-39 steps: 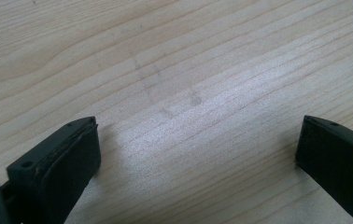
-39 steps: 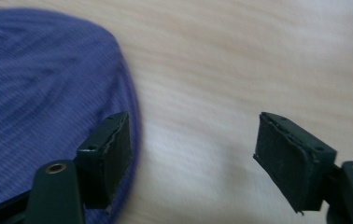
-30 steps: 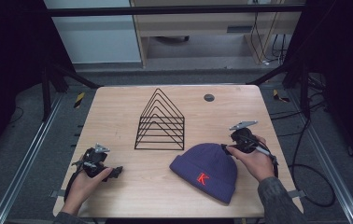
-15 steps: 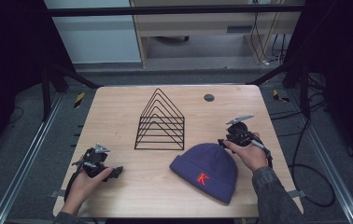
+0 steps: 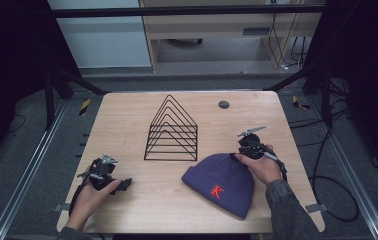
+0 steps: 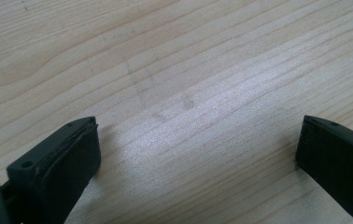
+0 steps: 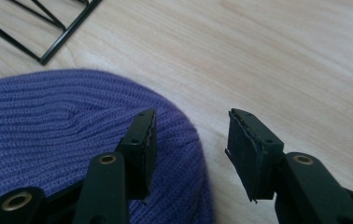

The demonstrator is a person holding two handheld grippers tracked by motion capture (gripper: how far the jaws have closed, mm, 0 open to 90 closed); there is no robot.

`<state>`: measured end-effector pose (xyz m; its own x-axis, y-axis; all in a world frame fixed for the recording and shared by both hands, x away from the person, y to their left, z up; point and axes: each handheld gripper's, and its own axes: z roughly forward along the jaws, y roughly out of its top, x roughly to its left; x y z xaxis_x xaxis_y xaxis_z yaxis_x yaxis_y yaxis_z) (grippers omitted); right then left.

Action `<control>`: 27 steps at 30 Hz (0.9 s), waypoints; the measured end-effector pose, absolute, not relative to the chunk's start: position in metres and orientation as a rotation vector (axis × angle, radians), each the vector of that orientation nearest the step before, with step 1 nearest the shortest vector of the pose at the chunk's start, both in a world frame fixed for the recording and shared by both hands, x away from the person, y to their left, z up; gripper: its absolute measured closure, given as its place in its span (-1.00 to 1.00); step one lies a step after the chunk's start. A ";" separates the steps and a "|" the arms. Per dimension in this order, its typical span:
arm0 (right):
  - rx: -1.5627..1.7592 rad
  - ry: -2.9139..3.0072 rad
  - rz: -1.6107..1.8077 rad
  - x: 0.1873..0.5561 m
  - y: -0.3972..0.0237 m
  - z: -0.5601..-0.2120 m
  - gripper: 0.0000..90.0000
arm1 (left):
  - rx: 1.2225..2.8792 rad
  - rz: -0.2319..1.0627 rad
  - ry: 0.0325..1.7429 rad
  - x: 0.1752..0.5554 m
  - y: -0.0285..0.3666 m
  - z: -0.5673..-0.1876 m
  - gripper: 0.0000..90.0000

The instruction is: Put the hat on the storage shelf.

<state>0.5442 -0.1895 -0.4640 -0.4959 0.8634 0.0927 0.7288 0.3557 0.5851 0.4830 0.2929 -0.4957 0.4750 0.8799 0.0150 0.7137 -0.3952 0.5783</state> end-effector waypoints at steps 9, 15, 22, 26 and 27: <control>1.456 2.413 0.837 0.545 -0.185 -0.475 0.15 | 2.233 0.438 1.312 0.483 0.293 -0.495 -1.00; 1.458 2.441 0.839 0.545 -0.183 -0.477 0.41 | 2.228 0.438 1.312 0.483 0.293 -0.496 -1.00; 1.424 2.446 0.860 0.541 -0.186 -0.473 0.72 | 2.227 0.438 1.310 0.483 0.293 -0.496 -1.00; 1.411 2.443 0.866 0.538 -0.188 -0.471 0.74 | 2.227 0.439 1.309 0.483 0.292 -0.496 -1.00; 1.410 2.442 0.868 0.537 -0.188 -0.470 0.74 | 2.226 0.439 1.309 0.483 0.292 -0.496 -1.00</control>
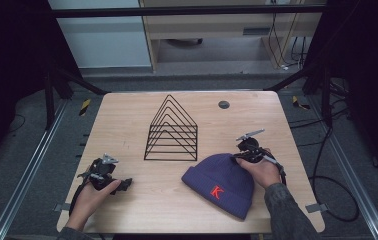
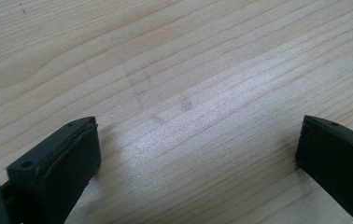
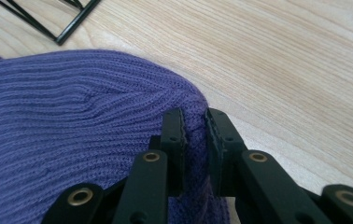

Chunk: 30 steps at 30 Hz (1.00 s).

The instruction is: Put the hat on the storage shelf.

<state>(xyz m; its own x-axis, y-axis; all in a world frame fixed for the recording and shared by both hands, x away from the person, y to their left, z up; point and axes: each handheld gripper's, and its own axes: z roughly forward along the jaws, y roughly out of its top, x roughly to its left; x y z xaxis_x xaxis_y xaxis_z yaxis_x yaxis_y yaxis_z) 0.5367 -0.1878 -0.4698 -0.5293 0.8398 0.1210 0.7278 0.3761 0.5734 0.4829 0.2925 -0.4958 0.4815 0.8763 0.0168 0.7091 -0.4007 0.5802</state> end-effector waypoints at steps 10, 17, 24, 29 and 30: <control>1.270 2.405 0.974 0.514 -0.186 -0.432 0.77 | 2.231 0.438 1.302 0.483 0.292 -0.496 -1.00; 1.130 2.406 1.072 0.494 -0.179 -0.397 0.77 | 2.230 0.440 1.302 0.483 0.292 -0.496 -1.00; 1.021 2.428 1.109 0.480 -0.165 -0.369 0.78 | 2.229 0.440 1.301 0.483 0.292 -0.496 -1.00; 0.975 2.437 1.129 0.475 -0.159 -0.359 0.78 | 2.230 0.440 1.300 0.483 0.292 -0.496 -1.00; 0.965 2.440 1.135 0.474 -0.158 -0.357 0.78 | 2.231 0.439 1.300 0.483 0.292 -0.496 -1.00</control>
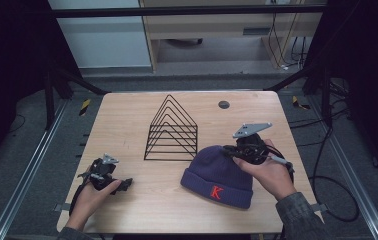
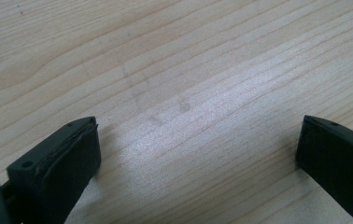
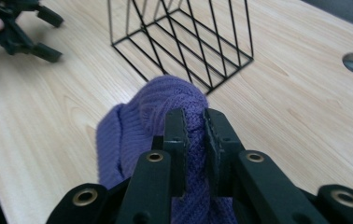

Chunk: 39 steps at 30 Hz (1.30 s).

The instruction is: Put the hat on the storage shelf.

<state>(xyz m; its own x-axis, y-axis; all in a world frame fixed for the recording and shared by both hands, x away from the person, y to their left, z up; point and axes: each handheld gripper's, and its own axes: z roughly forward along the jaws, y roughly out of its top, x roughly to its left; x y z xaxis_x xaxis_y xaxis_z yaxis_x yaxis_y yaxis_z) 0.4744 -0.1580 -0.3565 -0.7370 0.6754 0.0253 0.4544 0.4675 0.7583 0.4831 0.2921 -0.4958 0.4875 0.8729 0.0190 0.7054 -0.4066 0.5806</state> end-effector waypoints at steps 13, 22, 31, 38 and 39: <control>0.884 2.421 1.176 0.473 -0.158 -0.324 0.79 | 2.232 0.441 1.295 0.483 0.292 -0.496 -1.00; 0.904 2.388 1.229 0.480 -0.166 -0.310 0.79 | 2.231 0.436 1.283 0.483 0.290 -0.496 -1.00; 0.909 2.368 1.254 0.481 -0.169 -0.303 0.79 | 2.255 0.423 1.239 0.483 0.288 -0.496 -1.00; 0.900 2.358 1.260 0.482 -0.173 -0.293 0.79 | 2.260 0.434 1.226 0.484 0.288 -0.492 -0.89; 0.899 2.353 1.265 0.482 -0.174 -0.291 0.79 | 2.256 0.438 1.225 0.483 0.288 -0.491 -0.89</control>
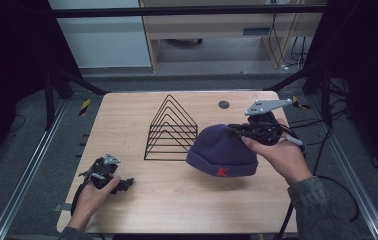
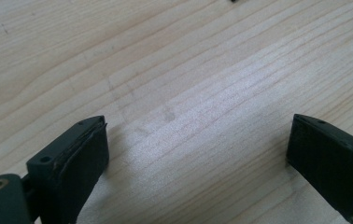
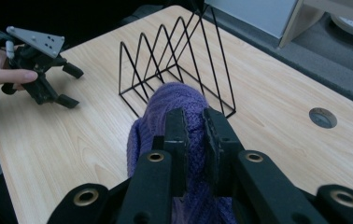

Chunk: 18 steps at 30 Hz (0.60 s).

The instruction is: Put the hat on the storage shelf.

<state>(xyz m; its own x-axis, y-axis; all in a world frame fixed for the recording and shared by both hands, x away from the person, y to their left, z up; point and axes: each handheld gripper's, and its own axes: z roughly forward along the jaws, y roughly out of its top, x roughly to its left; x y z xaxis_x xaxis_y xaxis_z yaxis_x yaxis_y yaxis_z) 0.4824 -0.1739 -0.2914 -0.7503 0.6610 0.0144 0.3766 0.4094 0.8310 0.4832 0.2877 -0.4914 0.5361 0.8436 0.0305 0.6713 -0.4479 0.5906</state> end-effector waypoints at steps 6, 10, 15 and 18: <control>0.900 2.321 1.294 0.483 -0.181 -0.280 0.79 | 2.219 0.444 1.190 0.481 0.285 -0.483 -0.88; 0.917 2.300 1.298 0.486 -0.185 -0.275 0.79 | 2.192 0.453 1.153 0.478 0.282 -0.476 -0.83; 0.912 2.271 1.321 0.487 -0.189 -0.270 0.79 | 2.164 0.482 1.116 0.476 0.276 -0.460 -0.79; 0.914 2.250 1.329 0.488 -0.191 -0.265 0.79 | 2.135 0.492 1.082 0.476 0.270 -0.444 -0.79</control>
